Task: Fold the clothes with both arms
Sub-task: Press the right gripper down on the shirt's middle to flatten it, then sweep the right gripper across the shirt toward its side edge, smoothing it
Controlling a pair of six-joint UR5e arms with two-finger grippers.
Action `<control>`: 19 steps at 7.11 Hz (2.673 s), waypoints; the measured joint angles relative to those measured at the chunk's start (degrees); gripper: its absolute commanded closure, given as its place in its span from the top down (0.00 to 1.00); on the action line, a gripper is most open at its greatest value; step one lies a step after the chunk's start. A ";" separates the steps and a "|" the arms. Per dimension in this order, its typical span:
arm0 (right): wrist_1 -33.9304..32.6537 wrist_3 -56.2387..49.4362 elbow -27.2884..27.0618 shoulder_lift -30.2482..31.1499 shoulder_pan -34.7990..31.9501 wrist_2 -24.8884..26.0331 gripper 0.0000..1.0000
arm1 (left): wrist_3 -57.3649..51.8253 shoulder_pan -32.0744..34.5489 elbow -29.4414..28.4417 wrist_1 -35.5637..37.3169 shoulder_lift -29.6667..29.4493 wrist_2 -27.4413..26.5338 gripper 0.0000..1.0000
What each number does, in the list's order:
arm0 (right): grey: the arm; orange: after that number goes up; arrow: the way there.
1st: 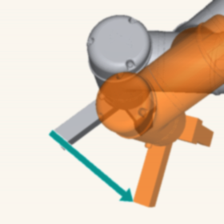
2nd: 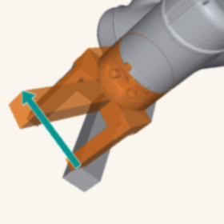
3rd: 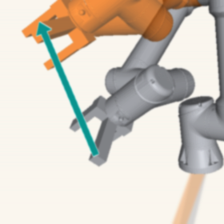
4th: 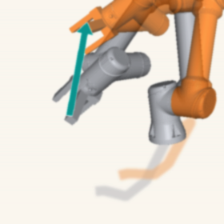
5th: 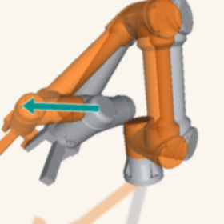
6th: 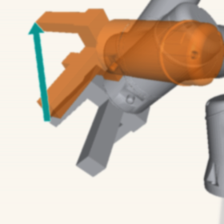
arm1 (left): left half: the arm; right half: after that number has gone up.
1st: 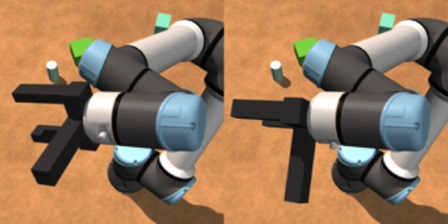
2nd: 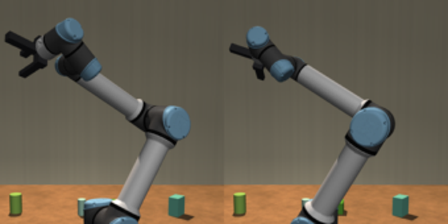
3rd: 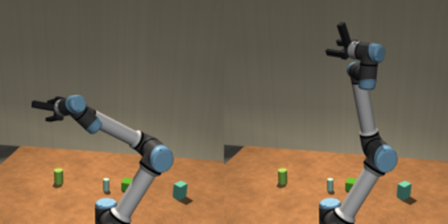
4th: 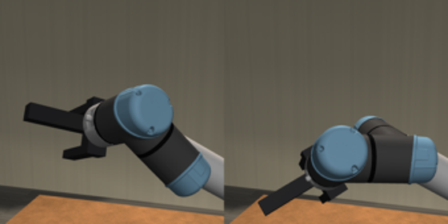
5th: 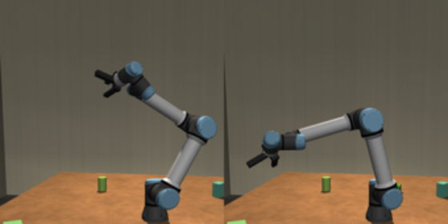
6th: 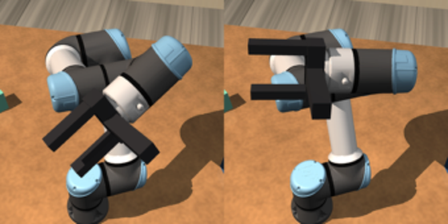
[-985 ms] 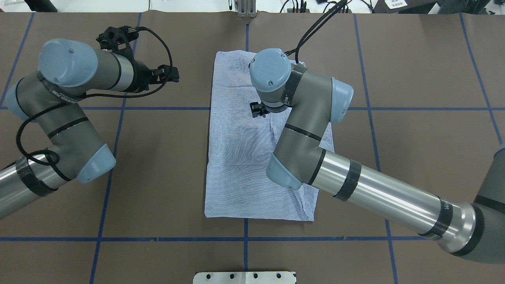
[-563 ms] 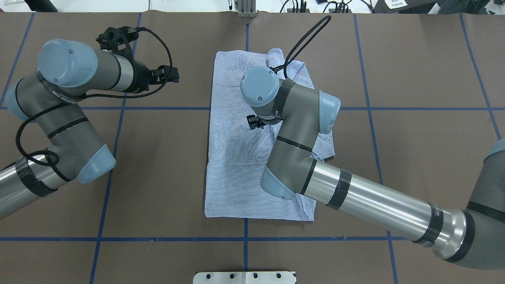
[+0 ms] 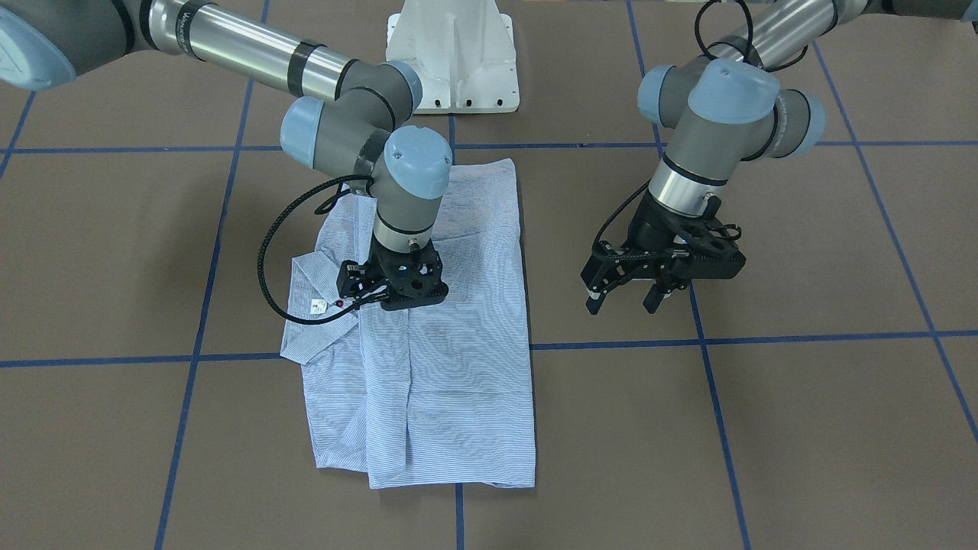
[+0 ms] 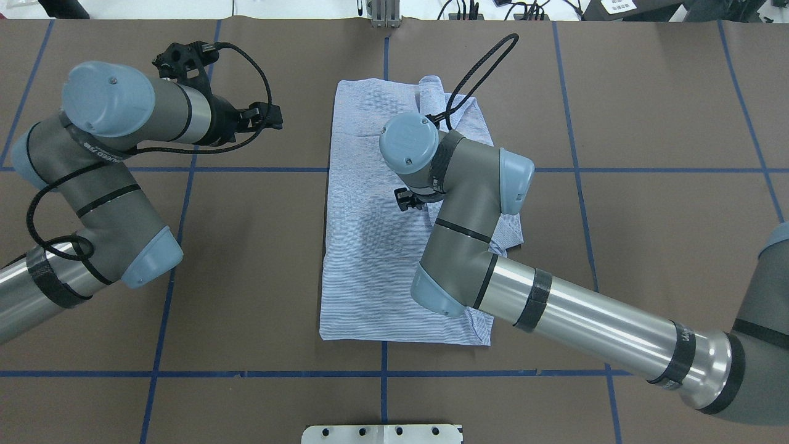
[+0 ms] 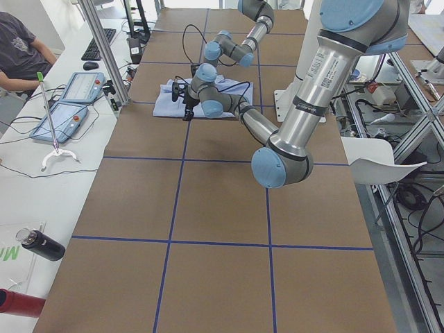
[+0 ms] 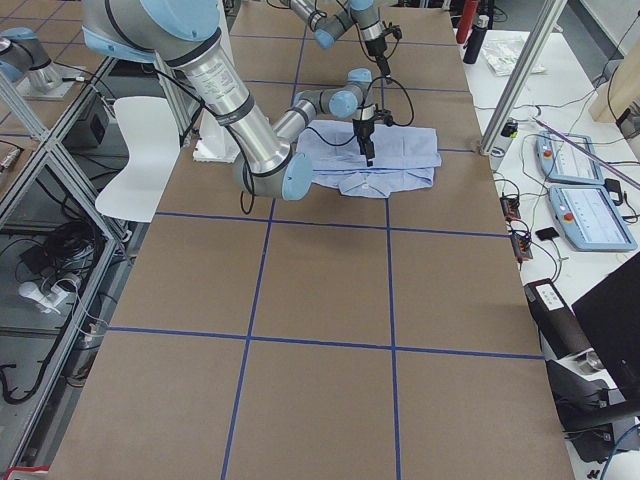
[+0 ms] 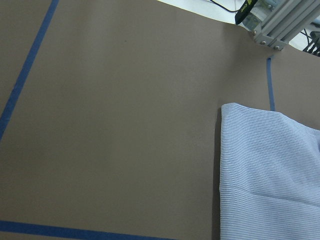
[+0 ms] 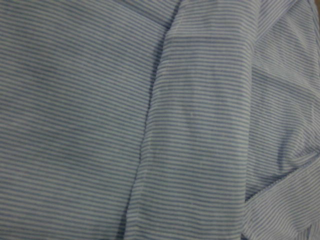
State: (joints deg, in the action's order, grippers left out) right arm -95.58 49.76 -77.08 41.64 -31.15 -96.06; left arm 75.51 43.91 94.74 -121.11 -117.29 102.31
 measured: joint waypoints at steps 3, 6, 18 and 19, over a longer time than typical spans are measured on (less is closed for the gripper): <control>-1.23 -0.05 0.00 0.46 -0.11 0.09 1.00 | 0.07 -0.12 -0.22 0.00 -0.06 0.02 1.00; -4.32 -1.79 -1.09 1.05 -1.40 -0.04 1.00 | 0.15 -0.13 -0.15 0.00 -0.24 0.01 1.00; 2.81 -8.73 -11.33 9.31 -7.42 -2.72 1.00 | 1.08 -0.21 0.45 0.02 -1.05 -0.41 1.00; 5.71 -8.66 -6.89 6.39 -7.66 -2.96 1.00 | 1.00 -0.15 0.53 0.06 -1.43 -0.50 1.00</control>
State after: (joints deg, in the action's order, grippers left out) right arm -89.87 41.10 -83.97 48.03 -38.81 -99.02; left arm 76.50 43.76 95.26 -121.06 -118.72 101.80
